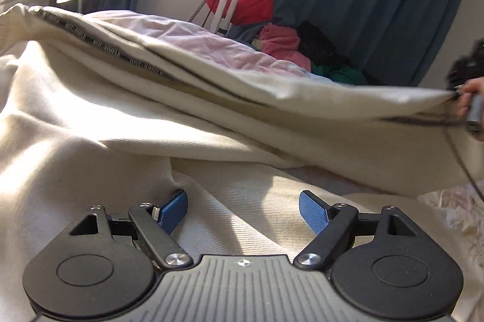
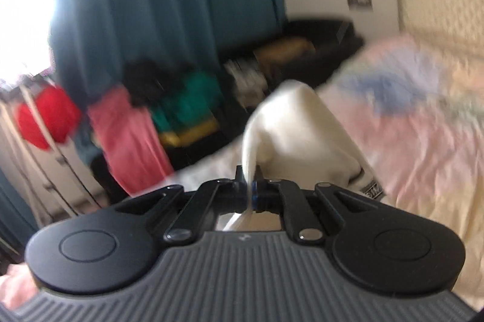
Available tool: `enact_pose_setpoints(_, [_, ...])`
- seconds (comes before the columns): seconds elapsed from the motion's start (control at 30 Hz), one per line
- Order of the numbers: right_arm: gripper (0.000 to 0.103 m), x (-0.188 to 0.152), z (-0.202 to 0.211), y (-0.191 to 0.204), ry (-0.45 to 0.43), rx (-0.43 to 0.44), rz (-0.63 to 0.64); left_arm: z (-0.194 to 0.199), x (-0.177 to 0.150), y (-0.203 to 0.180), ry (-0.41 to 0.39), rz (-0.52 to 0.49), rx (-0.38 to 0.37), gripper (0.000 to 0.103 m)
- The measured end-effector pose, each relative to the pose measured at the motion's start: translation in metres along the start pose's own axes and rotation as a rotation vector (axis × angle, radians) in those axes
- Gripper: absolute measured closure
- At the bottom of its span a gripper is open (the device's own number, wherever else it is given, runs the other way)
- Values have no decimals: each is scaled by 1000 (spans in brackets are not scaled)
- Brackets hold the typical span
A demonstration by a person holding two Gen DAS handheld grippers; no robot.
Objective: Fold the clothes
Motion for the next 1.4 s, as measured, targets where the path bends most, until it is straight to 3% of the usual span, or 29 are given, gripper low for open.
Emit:
enact_pose_setpoints(0.13, [95,-21,-65,-7,86,-32,-65,-9,-2,-7,-14,-62,27,19])
enact_pose_setpoints(0.23, [92,-35,-92,-8,134,71,-59,-13,-5,-10,-25,-92,41,18])
enact_pose_setpoints(0.27, [79,-39,-97,-8,143,100,-44,-13,-6,-10,-26,-98,43,17])
enact_pose_setpoints(0.3, [54,-41,-94,-10,127,114,-30,-14,-8,-11,-28,-104,46,17])
enact_pose_setpoints(0.37, [30,-47,-81,-15,77,147,1,-14,-10,-11,-31,-116,51,16])
enact_pose_setpoints(0.5, [30,-67,-41,-44,-1,189,30,-14,-10,-14,-34,-124,55,16])
enact_pose_setpoints(0.6, [30,-91,-19,-76,30,236,-41,-12,-7,-16,-41,-143,71,16])
enact_pose_setpoints(0.7, [28,-117,-13,-108,117,215,-137,-7,0,-21,-75,-212,129,17])
enact_pose_setpoints(0.77, [28,-132,-15,-123,172,241,-197,-4,6,-25,-131,-318,228,17])
enact_pose_setpoints(0.87, [31,-148,-30,-137,260,253,-268,2,15,-32,-220,-483,384,18])
enact_pose_setpoints(0.97, [29,-152,-37,-141,271,278,-309,-5,19,-28,-224,-551,433,19])
enact_pose_setpoints(1.07, [35,-147,-49,-137,269,268,-297,-21,20,-19,-139,-538,406,35])
enact_pose_setpoints(1.13, [48,-141,-56,-137,263,247,-307,-30,20,-16,-96,-537,376,49])
enact_pose_setpoints(1.17, [69,-138,-60,-136,264,238,-313,-31,20,-16,-94,-543,363,53])
enact_pose_setpoints(1.2, [90,-133,-61,-135,266,222,-305,-32,20,-15,-92,-547,351,70])
enact_pose_setpoints(1.23, [92,-129,-61,-134,268,206,-296,-33,20,-15,-90,-552,339,92])
enact_pose_setpoints(1.4, [98,-99,-38,-141,148,192,-268,-7,34,-9,-178,-453,243,99])
Point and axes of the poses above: each gripper's, at about its wrist camera, not at the fingertips, and z roughly against the way its jaws point, y to its left, x to its top, the point moved 8 cm from there along -z, roughly the way its jaws point, and after that the axes turned 14 degrees about y, right-handed, at the moved point
